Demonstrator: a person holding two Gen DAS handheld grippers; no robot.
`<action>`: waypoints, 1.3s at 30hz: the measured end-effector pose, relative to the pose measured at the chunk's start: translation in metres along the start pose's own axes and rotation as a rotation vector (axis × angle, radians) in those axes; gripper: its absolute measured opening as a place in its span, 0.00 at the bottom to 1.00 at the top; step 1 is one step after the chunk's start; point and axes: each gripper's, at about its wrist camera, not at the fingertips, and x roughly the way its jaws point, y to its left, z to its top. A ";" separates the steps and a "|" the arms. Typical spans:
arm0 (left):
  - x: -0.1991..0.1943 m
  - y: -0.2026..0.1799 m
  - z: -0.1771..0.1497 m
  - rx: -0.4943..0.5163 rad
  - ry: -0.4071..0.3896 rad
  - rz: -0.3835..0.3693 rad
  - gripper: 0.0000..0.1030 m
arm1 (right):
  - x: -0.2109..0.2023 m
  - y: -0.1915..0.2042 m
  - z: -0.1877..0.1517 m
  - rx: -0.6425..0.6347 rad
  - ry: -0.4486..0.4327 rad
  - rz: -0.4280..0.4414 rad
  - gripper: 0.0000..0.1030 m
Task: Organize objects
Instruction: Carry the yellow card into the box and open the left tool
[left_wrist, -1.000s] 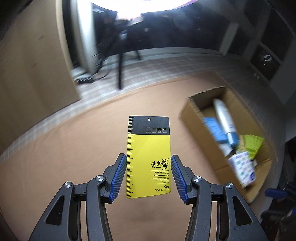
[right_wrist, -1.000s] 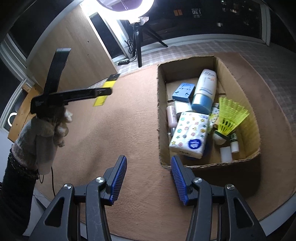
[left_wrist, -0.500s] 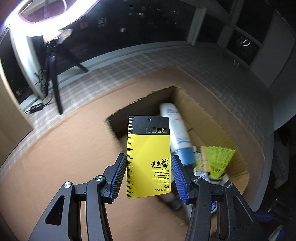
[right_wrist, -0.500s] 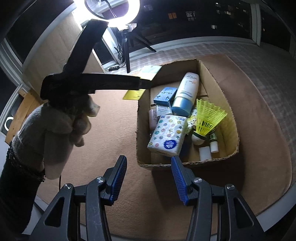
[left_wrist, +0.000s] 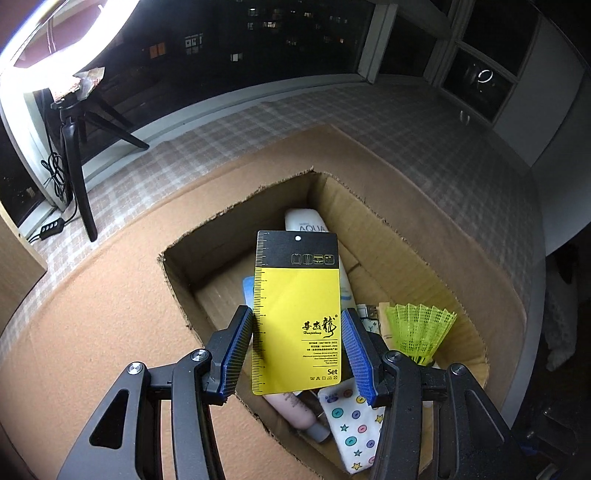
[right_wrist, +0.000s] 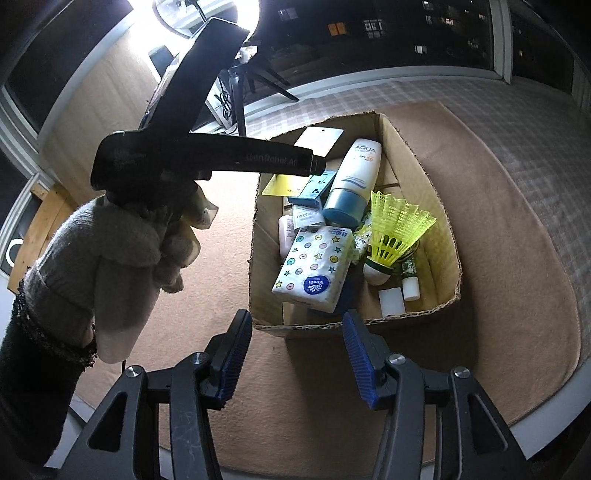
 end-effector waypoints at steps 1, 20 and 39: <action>-0.001 0.000 0.001 -0.003 -0.005 -0.001 0.52 | 0.000 0.000 0.000 0.000 -0.001 0.000 0.48; -0.030 0.015 -0.008 -0.039 -0.050 0.022 0.77 | 0.004 0.013 0.000 -0.019 0.008 0.000 0.50; -0.117 0.106 -0.101 -0.185 -0.105 0.153 0.77 | 0.033 0.092 0.006 -0.134 0.016 0.024 0.52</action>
